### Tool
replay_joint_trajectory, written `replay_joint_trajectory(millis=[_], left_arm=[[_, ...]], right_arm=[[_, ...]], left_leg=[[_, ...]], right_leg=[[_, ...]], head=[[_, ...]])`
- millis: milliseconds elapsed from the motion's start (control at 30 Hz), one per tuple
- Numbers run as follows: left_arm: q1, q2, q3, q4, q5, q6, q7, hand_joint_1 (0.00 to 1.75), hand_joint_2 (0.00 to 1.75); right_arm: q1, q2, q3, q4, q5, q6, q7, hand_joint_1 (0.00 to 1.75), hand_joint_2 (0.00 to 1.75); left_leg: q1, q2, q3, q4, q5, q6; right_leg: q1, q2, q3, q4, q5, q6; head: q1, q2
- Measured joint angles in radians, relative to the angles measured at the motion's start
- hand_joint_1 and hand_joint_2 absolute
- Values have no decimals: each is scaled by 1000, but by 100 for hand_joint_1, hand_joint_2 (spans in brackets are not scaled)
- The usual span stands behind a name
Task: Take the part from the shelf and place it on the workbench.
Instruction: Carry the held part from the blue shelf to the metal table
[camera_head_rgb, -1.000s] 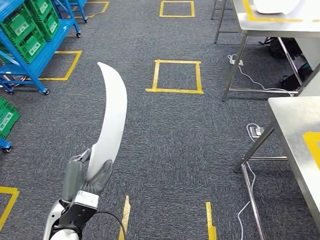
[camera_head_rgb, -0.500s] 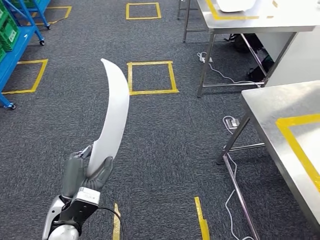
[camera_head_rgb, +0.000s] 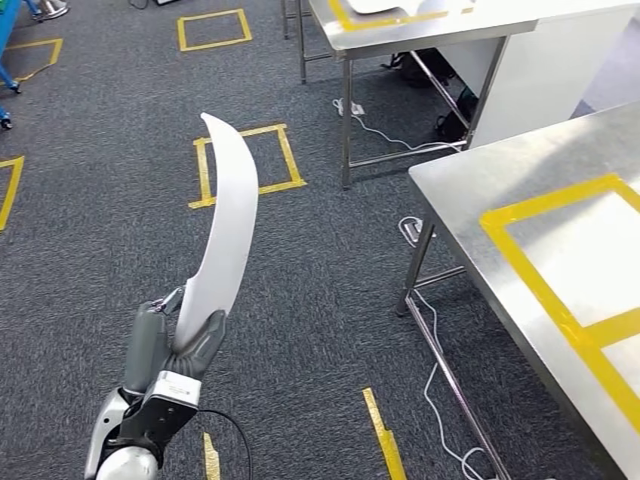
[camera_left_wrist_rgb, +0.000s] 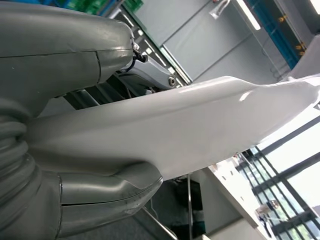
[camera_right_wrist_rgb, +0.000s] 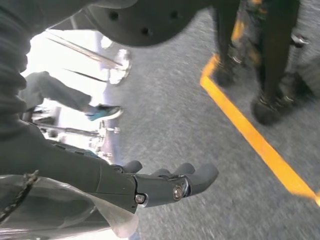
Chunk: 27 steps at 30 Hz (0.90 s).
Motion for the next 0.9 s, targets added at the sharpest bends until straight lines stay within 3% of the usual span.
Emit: replay_joint_trajectory(millis=[33,67,133,200,233,300,367,433,467,500,533,567,633,700,800,867,900], left_arm=[[0,0,1,1,0,0,0,175,175],[0,0,2,2,0,0,0,175,175],[0,1,2,2,0,0,0,175,175],[-1,1,4,2,0,0,0,175,175],[-2,1,4,2,1,0,0,175,175],[-5,-1,6,3,4,0,1,175,175],[-5,-5,8,3,8,-1,2,175,175],[-5,-8,11,5,12,-4,2,175,175],[-5,-10,13,7,15,-6,2,175,175],[-5,-10,16,10,17,-9,3,175,175],[-6,-10,18,14,20,-13,3,175,175],[-9,-10,20,18,22,-15,4,175,175],[-18,-10,24,28,25,-19,5,175,175],[-32,-9,30,38,26,-22,5,175,175],[-55,-8,37,52,26,-25,5,175,175],[-72,-6,44,62,27,-25,5,175,175],[-81,-4,49,68,27,-25,5,175,175]], right_arm=[[0,0,-1,0,0,0,-3,0,175],[0,0,-2,0,0,1,-5,0,175],[0,1,-2,0,1,2,-5,0,175],[-1,2,-3,0,3,4,-5,0,175],[-1,3,-4,0,4,4,-5,0,175],[2,3,-9,0,11,5,-5,0,175],[2,3,-14,0,20,5,-5,0,175],[-3,3,-20,-1,31,8,-4,0,175],[-5,3,-23,-1,37,9,-3,0,175],[-5,3,-26,-1,44,11,-3,0,175],[-5,3,-29,-1,50,12,-3,0,175],[-4,3,-31,-1,56,13,-3,0,175],[-4,2,-35,-1,70,16,-2,0,175],[-8,2,-36,-1,83,19,-2,0,175],[-10,2,-40,-1,99,23,-4,0,175],[-10,2,-43,-1,113,24,-4,0,175],[-11,2,-44,-1,121,25,-3,0,175]], left_leg=[[0,-1,-16,13,15,3],[-1,-4,-14,-12,50,8],[-3,-38,24,-132,139,20],[-4,-79,58,-229,176,27],[-5,-88,64,-247,173,28],[-5,-76,71,-266,170,31],[-1,-57,79,-281,177,38],[0,-33,83,-288,178,44],[-1,-21,83,-288,177,46],[-1,-9,83,-288,175,46],[-1,1,84,-288,174,45],[0,11,85,-288,172,43],[1,27,91,-287,167,36],[-3,39,95,-283,161,24],[-4,56,100,-283,156,8],[1,46,95,-260,135,-2],[2,33,79,-221,111,-5]], right_leg=[[2,14,4,0,-2,-1],[4,28,9,0,-4,-2],[5,53,19,0,-8,1],[3,75,17,2,-10,9],[1,83,13,2,-9,15],[-4,94,3,1,-7,29],[-2,63,-15,28,-25,39],[-1,14,-69,132,-79,47],[-3,0,-103,196,-105,52],[-6,-6,-129,245,-120,56],[-9,-10,-139,261,-116,61],[-12,-14,-130,240,-95,64],[-17,-37,-65,113,-32,69],[-14,-60,-7,11,-2,62],[-7,-50,6,-7,-2,39],[-7,-38,9,-11,0,26],[-9,-32,11,-13,1,19]], head=[[0,0],[0,0],[1,0],[0,0],[0,0],[-1,0],[1,0],[4,0],[5,0],[5,0],[5,0],[5,0],[5,0],[5,0],[4,0],[2,0],[0,0]])
